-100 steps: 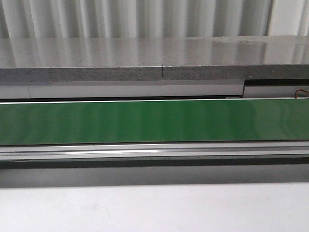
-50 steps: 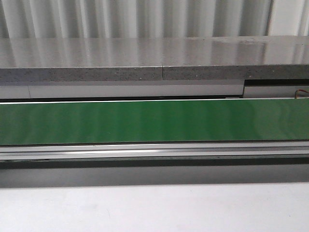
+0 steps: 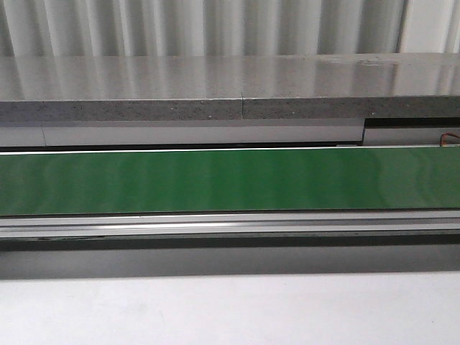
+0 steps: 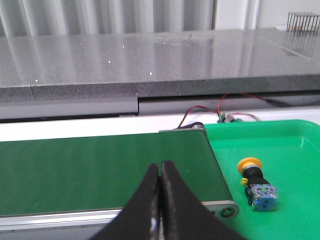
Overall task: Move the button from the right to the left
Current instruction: 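Lower the right gripper toward the yellow push button in the green tray, then close the right gripper on the yellow push button's base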
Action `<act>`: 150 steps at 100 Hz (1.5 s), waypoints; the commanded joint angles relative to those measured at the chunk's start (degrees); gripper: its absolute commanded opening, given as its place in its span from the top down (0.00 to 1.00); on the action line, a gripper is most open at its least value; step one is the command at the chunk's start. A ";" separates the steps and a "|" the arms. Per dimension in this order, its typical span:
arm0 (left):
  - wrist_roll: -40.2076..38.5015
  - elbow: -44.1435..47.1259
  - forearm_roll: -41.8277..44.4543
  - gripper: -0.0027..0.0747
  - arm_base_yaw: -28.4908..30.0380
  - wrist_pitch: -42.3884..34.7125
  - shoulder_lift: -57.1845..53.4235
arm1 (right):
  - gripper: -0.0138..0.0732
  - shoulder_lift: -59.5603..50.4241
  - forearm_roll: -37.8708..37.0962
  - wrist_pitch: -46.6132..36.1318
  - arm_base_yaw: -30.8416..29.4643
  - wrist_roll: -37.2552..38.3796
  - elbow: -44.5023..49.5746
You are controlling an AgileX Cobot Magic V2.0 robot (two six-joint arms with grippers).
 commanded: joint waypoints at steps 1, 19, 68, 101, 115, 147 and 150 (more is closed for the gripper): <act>-0.51 1.39 -0.41 0.99 0.03 -4.77 -1.97 | 0.92 4.83 -0.65 0.43 -0.26 -0.13 -6.22; -0.51 1.39 -0.41 0.99 0.03 -4.77 -1.97 | 0.92 15.75 -0.65 7.15 -0.26 -0.13 -13.87; -0.51 1.39 -0.41 0.99 0.03 -4.77 -1.97 | 0.92 37.80 -0.11 17.11 -0.20 -0.08 -23.52; -0.51 1.39 -0.41 0.99 0.03 -4.77 -1.97 | 0.66 55.26 1.19 32.47 -0.20 -0.08 -37.82; -0.51 1.39 -0.41 0.99 0.03 -4.77 -1.97 | 0.29 61.70 1.30 35.28 -0.28 -0.08 -43.63; -0.51 1.39 -0.41 0.99 0.03 -4.77 -1.97 | 0.30 72.31 1.24 35.28 -8.41 -0.08 -52.97; -0.51 1.39 -0.41 0.99 0.03 -4.77 -1.97 | 0.30 73.20 1.24 35.35 -9.58 -0.08 -53.80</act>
